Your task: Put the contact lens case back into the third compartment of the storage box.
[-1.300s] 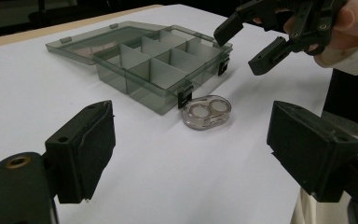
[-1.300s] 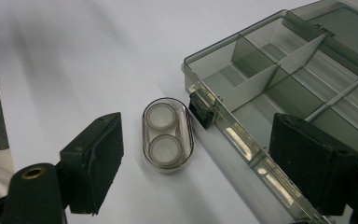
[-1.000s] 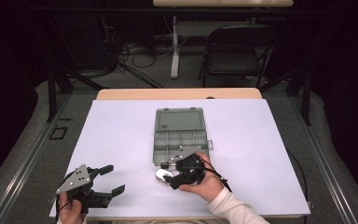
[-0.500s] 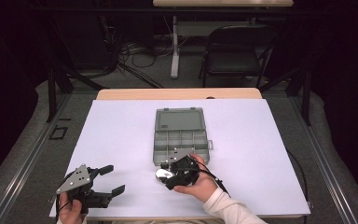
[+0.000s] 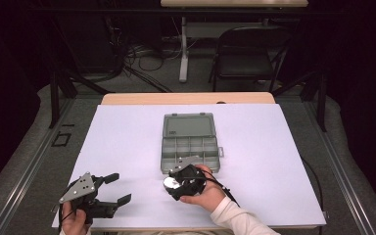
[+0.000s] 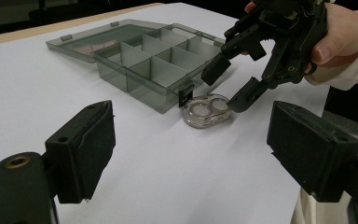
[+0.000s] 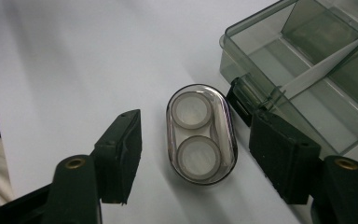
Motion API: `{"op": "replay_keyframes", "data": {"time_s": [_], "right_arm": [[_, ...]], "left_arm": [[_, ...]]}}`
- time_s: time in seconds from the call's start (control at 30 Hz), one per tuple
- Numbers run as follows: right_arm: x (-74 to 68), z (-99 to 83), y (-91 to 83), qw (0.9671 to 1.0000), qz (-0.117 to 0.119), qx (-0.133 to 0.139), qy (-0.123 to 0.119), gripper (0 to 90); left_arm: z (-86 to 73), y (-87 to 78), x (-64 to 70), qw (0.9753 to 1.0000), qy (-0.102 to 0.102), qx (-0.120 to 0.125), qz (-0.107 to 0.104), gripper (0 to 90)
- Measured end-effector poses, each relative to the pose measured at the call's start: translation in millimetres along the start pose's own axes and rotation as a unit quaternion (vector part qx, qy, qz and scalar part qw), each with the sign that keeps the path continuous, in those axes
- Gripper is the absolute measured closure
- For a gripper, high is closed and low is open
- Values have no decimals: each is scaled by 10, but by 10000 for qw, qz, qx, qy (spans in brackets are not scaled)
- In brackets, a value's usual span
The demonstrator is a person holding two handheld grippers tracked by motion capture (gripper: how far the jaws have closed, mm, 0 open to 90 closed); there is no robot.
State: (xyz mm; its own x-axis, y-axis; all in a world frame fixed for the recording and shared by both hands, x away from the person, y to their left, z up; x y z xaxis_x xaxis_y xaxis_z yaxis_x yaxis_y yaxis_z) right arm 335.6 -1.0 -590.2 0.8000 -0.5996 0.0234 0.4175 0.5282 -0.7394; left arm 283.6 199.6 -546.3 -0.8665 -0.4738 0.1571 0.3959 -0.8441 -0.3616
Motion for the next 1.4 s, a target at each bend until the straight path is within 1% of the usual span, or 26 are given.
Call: {"op": "replay_keyframes", "data": {"time_s": [0.17, 0.2, 0.37, 0.5, 0.53, 0.67, 0.83, 1.03, 1.4], "right_arm": [[-4, -27, 54, 9999, -65, -111, -79, 364], [-3, -36, 74, 9998, -57, -156, -98, 371], [4, -54, 116, 9996, -64, -216, -145, 372], [4, -61, 147, 9996, -36, -235, -141, 388], [7, -66, 156, 9995, -22, -242, -185, 389], [8, -74, 176, 9994, -50, -250, -226, 395], [8, -82, 190, 9992, -30, -273, -283, 427], [6, -90, 209, 9989, -56, -279, -362, 428], [5, -95, 241, 9986, 23, -293, -429, 445]], "left_arm": [[0, 0, 0, 10000, 2, -2, -16, 157], [0, 1, -2, 10000, -2, 4, 1, 157], [-3, 1, -4, 10000, -18, -4, 12, 158], [-4, 1, -2, 10000, -9, -18, -2, 157], [-4, 2, -2, 10000, -9, -19, -3, 158], [-6, 3, -3, 10000, -18, -22, -4, 158], [-5, 3, -2, 10000, -18, -21, -5, 158], [-7, 5, -2, 10000, -15, -29, -9, 158], [-8, 8, 0, 10000, -5, -36, -42, 157]]}}
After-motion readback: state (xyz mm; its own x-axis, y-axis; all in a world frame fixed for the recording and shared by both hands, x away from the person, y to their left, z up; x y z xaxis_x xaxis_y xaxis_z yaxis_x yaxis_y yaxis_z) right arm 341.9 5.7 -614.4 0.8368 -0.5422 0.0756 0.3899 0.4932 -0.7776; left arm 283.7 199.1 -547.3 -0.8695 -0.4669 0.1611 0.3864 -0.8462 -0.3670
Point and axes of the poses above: each handheld gripper's, and its own axes: y roughly forward along the jaws, z roughly out of its top, x roughly to its right, the point moved 8 cm from there along y, roughly forward along the jaws, and after that the axes turned 7 degrees about -z, right-handed, at the moved point
